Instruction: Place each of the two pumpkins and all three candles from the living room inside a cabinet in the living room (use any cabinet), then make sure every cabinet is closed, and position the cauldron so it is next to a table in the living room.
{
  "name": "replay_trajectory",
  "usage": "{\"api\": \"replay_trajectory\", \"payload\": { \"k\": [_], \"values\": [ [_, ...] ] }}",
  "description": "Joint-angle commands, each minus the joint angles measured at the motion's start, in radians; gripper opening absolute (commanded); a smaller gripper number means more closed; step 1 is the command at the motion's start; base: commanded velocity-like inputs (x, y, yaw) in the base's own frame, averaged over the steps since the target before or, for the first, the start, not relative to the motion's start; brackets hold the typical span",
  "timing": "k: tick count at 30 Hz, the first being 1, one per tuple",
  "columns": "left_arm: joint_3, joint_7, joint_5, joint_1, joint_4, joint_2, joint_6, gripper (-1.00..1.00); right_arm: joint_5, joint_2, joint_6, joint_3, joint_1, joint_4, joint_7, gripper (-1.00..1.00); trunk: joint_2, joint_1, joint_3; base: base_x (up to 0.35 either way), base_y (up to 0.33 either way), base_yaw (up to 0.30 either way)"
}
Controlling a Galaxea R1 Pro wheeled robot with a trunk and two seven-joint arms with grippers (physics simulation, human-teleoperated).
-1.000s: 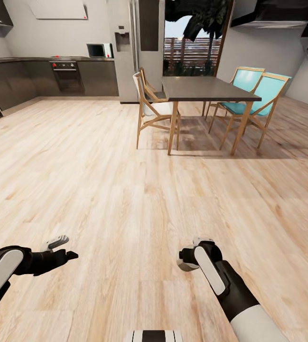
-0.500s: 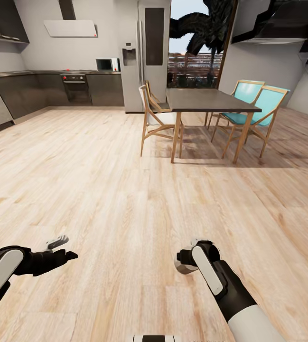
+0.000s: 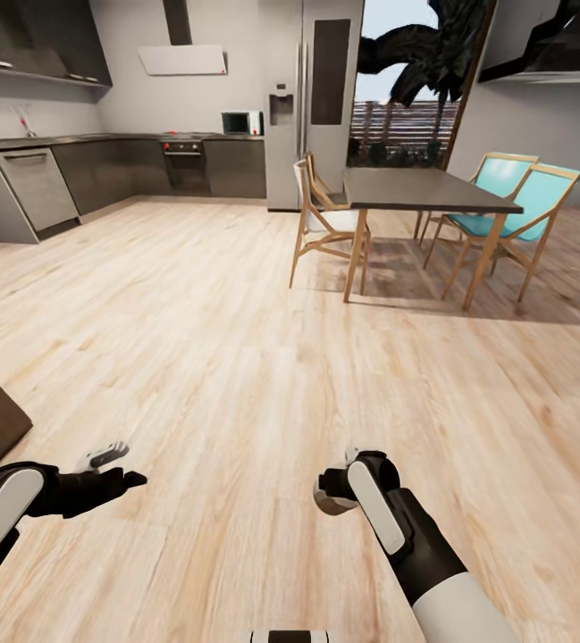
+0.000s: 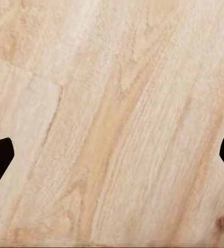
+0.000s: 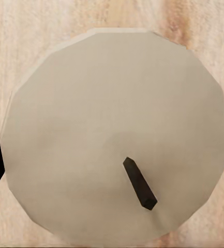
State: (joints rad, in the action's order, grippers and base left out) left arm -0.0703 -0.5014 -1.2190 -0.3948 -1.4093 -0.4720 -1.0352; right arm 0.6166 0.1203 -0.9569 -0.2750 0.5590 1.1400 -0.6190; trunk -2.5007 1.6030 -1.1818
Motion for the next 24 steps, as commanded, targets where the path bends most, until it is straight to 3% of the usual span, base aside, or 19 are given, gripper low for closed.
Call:
{"api": "replay_trajectory", "payload": {
  "k": [1, 4, 9, 19, 24],
  "values": [
    [-0.002, -0.010, -0.010, -0.001, -0.002, -0.001, -0.001, 1.00, 0.011, 0.000, 0.000, -0.001, 0.001, 0.001, -0.011, -1.00, 0.000, -0.001, -0.002, -0.247, -0.221, 0.228],
    [-0.002, -0.010, -0.010, -0.001, -0.003, -0.002, -0.002, 1.00, 0.011, 0.005, -0.003, -0.002, 0.001, 0.001, -0.012, -1.00, 0.000, -0.001, -0.005, -0.233, -0.231, 0.229],
    [-0.002, -0.010, -0.011, -0.001, -0.008, -0.001, -0.002, 1.00, 0.009, 0.018, -0.014, -0.003, 0.001, 0.001, -0.013, -1.00, 0.001, -0.003, 0.009, -0.168, -0.186, 0.229],
    [-0.003, -0.011, -0.012, -0.001, -0.011, 0.000, 0.000, 1.00, 0.011, 0.024, -0.029, -0.004, 0.001, 0.000, -0.013, -1.00, 0.071, -0.041, 0.029, -0.016, -0.014, 0.223],
    [-0.003, -0.011, -0.012, -0.001, -0.011, 0.000, 0.000, 1.00, 0.010, 0.024, -0.028, -0.007, 0.001, 0.001, -0.012, -1.00, 0.106, -0.060, 0.039, -0.257, 0.000, 0.215]
  ]
}}
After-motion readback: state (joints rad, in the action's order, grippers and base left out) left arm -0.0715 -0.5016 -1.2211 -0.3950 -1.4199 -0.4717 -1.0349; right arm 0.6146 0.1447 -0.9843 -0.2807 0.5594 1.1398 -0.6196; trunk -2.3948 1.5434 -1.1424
